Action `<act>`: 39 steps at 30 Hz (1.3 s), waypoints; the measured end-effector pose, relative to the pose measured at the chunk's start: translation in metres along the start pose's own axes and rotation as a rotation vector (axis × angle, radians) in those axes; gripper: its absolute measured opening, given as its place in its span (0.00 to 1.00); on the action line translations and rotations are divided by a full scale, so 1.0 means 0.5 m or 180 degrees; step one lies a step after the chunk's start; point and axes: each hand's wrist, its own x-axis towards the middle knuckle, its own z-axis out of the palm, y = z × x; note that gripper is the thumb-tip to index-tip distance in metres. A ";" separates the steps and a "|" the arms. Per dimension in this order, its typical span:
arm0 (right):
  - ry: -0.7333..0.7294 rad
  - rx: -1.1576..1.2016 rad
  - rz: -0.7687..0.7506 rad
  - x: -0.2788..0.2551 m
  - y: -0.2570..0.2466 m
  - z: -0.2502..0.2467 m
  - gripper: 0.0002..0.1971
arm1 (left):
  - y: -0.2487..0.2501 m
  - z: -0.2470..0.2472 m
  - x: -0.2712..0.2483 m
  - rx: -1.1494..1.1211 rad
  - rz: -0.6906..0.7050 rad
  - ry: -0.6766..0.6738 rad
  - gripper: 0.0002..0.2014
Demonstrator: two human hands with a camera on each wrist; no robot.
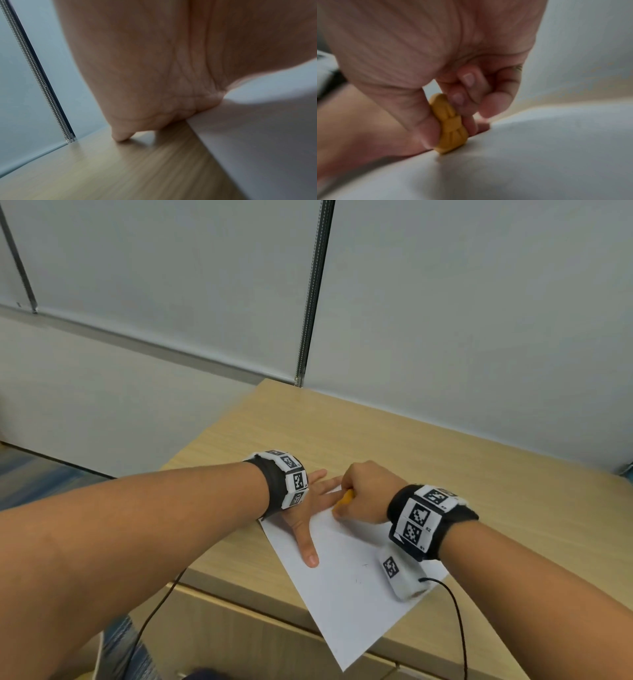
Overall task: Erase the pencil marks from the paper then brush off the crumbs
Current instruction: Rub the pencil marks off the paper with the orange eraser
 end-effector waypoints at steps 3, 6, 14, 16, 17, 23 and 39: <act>-0.0063 -0.0161 -0.0313 -0.020 -0.018 0.009 0.11 | 0.001 -0.004 -0.002 0.0048 -0.0001 0.0002 0.67; -0.0486 -0.0053 -0.0664 -0.051 -0.039 0.026 0.12 | -0.005 0.001 0.006 0.0018 -0.0077 -0.0052 0.68; -0.0344 0.0067 -0.0596 -0.053 -0.037 0.030 0.13 | 0.005 -0.008 -0.009 0.0007 -0.0017 -0.0090 0.65; -0.0351 0.0118 -0.0536 -0.046 -0.031 0.023 0.14 | 0.007 -0.007 -0.012 0.0009 0.0014 -0.0040 0.62; -0.0187 0.0036 -0.0358 -0.030 -0.018 0.014 0.14 | 0.007 -0.007 -0.012 0.0016 0.0017 -0.0021 0.63; -0.0317 0.0161 -0.0494 -0.037 -0.040 0.030 0.15 | 0.013 -0.012 -0.014 0.0015 -0.0056 -0.0091 0.64; 0.0005 0.0145 0.0879 -0.118 0.094 -0.010 0.16 | 0.011 0.002 -0.009 -0.0249 -0.0150 0.0019 0.73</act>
